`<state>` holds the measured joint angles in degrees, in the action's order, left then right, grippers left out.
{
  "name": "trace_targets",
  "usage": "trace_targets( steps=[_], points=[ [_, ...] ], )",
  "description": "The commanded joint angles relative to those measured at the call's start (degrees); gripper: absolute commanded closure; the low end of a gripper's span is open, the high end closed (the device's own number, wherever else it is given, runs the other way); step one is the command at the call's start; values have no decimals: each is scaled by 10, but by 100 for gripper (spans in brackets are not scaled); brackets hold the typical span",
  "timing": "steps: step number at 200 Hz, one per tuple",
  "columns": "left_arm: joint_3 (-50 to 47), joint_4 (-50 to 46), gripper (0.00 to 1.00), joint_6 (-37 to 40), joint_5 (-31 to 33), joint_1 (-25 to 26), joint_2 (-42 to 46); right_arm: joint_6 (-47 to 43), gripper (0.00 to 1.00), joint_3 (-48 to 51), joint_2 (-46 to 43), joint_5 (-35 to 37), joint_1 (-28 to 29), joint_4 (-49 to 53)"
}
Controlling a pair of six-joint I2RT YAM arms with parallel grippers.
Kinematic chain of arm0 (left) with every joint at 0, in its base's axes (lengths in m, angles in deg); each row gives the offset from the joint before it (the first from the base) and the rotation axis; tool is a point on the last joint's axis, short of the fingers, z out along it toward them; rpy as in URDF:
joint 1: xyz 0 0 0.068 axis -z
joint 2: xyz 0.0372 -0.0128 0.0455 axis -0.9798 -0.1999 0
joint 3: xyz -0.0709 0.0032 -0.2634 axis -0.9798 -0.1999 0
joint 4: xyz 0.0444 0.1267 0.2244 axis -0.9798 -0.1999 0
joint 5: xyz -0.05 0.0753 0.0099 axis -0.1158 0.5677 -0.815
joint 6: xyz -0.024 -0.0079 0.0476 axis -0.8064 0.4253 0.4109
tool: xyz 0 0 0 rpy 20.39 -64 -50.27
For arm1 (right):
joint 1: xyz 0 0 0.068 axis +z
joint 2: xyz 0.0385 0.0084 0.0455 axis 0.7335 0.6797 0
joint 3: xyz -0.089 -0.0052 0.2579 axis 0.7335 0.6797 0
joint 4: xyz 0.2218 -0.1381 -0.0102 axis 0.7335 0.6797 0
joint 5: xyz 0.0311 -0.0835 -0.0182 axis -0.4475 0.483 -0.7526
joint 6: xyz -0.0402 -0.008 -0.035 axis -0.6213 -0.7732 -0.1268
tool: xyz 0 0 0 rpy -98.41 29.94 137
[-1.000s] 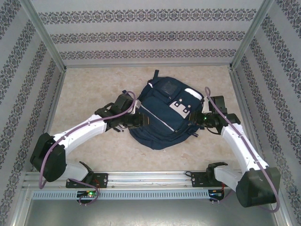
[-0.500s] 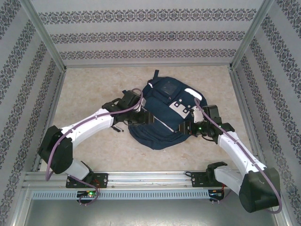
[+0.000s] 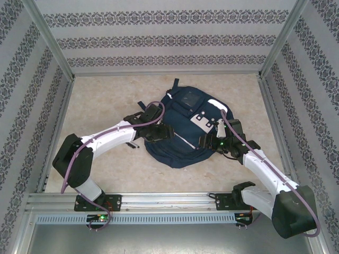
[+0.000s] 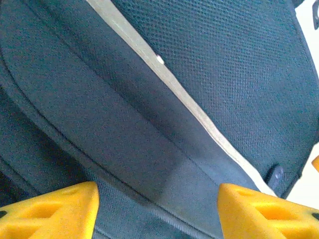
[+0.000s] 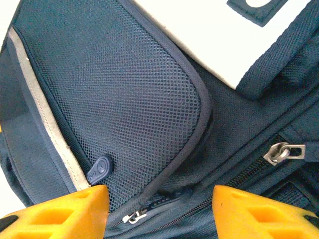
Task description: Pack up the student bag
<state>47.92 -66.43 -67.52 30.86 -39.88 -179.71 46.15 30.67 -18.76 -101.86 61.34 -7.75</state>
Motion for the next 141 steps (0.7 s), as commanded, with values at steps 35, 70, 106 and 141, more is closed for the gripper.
trace_targets(
  steps=[35,70,106,141],
  points=[
    [21,87,78,-65,53,4,-39,30,43,3,5,57,12,30],
    [39,62,100,-67,23,-3,-14,-29,43,0,21,32,11,30],
    [62,41,100,-76,-53,-8,-10,-95,43,24,25,-94,5,-87],
    [57,47,100,-94,-80,-19,-11,-104,44,24,47,-119,6,-128]
  ],
)
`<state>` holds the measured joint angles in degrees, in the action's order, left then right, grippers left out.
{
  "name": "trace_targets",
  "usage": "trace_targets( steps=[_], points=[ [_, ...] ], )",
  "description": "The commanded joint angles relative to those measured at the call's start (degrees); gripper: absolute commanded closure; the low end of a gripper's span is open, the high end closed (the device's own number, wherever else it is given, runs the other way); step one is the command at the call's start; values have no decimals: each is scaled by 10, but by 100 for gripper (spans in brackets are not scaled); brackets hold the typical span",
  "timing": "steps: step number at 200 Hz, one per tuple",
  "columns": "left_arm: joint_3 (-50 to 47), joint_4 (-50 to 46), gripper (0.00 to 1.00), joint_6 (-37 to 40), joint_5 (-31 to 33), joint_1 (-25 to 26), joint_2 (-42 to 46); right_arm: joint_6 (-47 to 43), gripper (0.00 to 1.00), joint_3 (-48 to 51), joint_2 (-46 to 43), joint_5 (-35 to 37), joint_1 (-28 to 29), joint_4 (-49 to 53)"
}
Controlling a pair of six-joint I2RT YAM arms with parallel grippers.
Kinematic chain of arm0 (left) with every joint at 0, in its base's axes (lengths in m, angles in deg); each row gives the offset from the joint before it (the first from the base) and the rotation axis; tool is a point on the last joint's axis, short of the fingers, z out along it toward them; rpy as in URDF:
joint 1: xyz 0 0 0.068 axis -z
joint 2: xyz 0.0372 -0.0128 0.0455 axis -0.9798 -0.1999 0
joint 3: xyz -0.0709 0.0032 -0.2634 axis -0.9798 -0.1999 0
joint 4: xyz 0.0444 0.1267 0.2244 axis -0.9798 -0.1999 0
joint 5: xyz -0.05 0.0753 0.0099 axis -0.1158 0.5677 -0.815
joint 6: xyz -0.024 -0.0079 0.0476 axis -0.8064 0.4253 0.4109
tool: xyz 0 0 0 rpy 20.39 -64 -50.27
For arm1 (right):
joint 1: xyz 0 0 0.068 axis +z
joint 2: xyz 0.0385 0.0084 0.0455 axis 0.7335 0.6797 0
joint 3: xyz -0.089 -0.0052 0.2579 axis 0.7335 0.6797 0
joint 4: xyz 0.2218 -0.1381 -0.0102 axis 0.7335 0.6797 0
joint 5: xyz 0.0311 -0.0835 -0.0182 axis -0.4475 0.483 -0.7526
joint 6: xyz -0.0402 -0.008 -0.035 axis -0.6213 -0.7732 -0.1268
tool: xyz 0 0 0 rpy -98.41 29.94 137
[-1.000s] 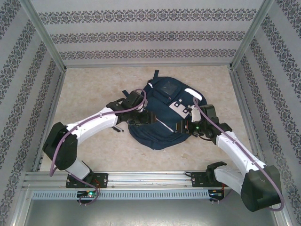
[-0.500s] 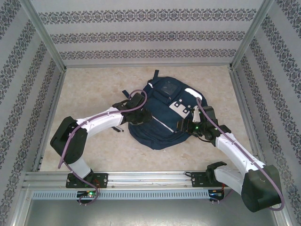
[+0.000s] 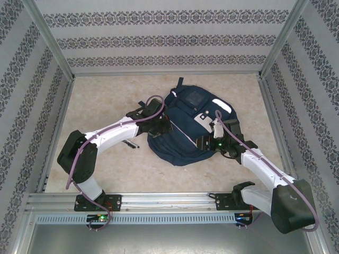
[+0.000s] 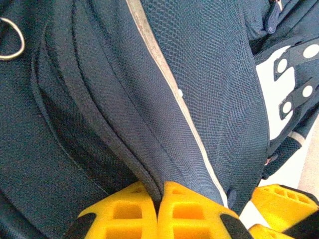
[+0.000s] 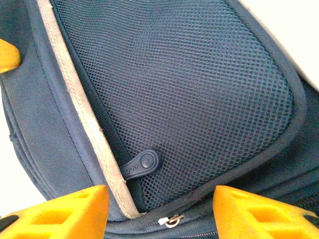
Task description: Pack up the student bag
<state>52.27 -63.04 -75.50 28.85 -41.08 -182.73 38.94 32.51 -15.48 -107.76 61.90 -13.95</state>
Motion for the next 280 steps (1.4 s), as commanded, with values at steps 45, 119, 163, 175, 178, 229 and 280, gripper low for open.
trace_targets(
  steps=[45,119,163,175,178,229,280],
  points=[
    [4,10,100,-12,-52,-23,34,-12,44,20,32,-8,24,-34],
    [-10,17,100,-8,-62,-31,39,-15,42,-8,-14,-20,67,44],
    [-12,22,100,-12,-62,-33,43,28,40,-7,-9,109,11,28],
    [-12,25,100,-15,-65,-33,43,26,40,-5,6,108,10,12],
    [-14,25,100,-15,-66,-33,42,25,40,-5,11,103,9,7],
    [-26,41,100,-26,-70,-33,46,-32,39,-24,75,25,63,-5],
    [-31,68,100,-51,-75,-33,45,-55,39,-24,71,-96,89,-16]
  ],
)
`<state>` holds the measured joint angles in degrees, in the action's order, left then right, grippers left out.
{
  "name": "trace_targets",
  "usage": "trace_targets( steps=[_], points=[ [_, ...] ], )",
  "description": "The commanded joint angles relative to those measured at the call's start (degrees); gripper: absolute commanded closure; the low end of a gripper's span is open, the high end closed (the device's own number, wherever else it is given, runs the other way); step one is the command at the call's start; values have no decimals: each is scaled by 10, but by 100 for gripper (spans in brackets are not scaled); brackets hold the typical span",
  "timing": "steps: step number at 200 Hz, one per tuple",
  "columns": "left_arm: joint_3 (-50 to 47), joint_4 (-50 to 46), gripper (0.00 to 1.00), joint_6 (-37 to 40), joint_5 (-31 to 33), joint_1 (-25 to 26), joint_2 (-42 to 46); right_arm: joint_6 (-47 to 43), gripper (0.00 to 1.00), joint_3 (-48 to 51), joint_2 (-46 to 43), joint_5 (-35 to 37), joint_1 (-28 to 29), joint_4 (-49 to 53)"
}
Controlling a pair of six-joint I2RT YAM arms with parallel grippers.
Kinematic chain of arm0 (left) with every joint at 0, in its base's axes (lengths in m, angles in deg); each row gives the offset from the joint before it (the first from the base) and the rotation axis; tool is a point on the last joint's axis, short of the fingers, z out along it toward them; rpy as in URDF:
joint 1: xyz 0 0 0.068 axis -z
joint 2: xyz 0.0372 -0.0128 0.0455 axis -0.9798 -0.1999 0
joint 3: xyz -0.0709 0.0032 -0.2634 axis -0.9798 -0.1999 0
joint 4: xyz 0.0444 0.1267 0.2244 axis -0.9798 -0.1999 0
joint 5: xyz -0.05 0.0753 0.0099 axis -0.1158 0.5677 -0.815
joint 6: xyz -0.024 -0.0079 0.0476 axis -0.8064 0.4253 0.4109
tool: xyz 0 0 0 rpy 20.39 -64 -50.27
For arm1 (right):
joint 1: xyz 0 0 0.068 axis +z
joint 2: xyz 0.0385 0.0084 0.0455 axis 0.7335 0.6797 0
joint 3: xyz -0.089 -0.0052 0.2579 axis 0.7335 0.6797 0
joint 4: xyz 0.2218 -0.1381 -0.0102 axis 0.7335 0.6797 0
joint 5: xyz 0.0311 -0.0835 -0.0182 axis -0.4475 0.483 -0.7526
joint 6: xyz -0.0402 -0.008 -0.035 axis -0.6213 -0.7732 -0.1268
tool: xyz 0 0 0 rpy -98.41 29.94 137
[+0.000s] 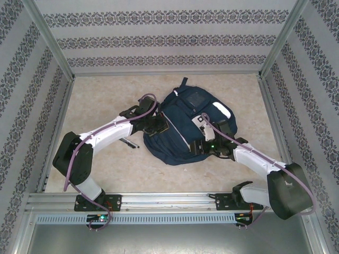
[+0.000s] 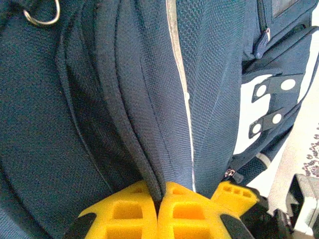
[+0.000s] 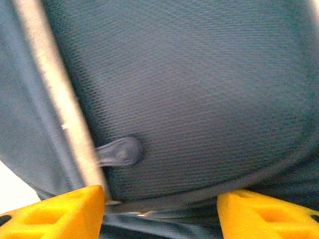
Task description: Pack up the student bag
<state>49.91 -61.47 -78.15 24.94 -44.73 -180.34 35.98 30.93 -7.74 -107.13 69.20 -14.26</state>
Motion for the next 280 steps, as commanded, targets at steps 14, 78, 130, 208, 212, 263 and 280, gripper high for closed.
trace_targets(
  steps=[14,78,130,208,212,263,280],
  points=[
    [-15,68,100,-37,-43,4,20,-31,41,-7,-7,-138,18,-19],
    [-48,103,100,-66,-56,-12,17,-108,45,4,-72,-182,31,-76],
    [-91,139,100,-101,-75,-52,-6,-384,42,-51,-156,-112,80,79],
    [-136,184,100,-107,-91,-85,-40,-742,40,8,-184,74,78,116],
    [-139,186,100,-107,-91,-86,-39,-741,41,6,-176,80,78,112],
    [-173,209,100,-112,-96,-92,-26,-730,65,-17,-84,88,65,115],
    [-180,217,100,-113,-96,-91,-25,-726,68,-12,-77,101,66,108]
  ],
)
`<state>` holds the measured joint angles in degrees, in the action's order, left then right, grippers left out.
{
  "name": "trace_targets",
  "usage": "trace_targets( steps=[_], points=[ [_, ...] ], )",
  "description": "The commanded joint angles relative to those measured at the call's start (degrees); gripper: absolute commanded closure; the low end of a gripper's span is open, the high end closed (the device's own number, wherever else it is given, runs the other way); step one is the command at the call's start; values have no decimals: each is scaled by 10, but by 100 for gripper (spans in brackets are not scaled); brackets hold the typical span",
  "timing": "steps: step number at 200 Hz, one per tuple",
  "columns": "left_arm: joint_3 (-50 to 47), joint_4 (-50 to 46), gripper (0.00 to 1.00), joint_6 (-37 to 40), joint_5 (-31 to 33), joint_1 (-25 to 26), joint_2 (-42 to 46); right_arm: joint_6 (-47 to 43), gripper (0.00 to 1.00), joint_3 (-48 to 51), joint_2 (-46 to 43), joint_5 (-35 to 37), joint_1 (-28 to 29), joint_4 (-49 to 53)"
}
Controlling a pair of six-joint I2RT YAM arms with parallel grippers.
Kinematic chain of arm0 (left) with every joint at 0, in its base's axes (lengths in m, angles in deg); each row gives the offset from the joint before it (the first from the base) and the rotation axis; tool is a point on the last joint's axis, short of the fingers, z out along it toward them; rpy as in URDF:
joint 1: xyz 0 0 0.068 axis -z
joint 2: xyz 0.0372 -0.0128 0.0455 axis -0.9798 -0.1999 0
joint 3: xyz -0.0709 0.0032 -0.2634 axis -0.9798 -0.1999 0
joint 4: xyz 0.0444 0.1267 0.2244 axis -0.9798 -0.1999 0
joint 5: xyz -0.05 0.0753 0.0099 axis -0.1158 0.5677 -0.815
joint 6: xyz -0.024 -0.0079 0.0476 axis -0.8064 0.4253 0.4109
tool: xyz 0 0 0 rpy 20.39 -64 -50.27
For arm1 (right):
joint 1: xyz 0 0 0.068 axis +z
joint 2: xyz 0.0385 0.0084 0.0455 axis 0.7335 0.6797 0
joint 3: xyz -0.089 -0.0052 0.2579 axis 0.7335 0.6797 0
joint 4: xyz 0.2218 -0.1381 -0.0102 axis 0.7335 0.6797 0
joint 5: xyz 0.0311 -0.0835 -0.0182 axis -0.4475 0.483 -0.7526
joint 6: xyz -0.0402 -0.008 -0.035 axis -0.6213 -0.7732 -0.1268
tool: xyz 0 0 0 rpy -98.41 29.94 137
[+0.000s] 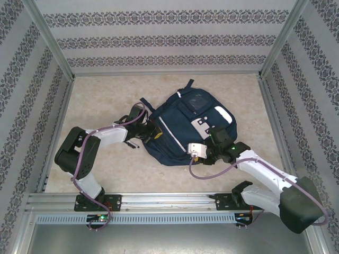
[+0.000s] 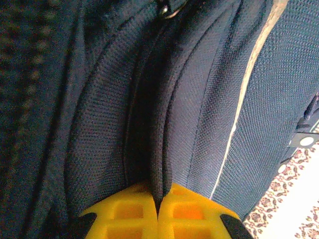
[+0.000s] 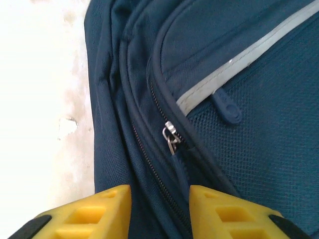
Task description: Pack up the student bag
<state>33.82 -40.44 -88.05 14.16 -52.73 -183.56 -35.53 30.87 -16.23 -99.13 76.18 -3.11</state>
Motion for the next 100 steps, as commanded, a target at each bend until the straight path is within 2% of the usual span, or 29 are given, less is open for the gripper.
trace_targets(
  steps=[1,37,71,100],
  points=[
    [-19,7,100,-14,11,-11,7,-10,68,-11,8,22,-3,-4],
    [-30,19,100,-19,6,-13,8,-10,68,6,17,47,2,-23],
    [-36,24,100,-21,4,-12,15,-8,63,13,40,65,22,-44],
    [-43,26,100,-20,3,-13,20,-12,67,17,54,47,37,-45]
  ],
)
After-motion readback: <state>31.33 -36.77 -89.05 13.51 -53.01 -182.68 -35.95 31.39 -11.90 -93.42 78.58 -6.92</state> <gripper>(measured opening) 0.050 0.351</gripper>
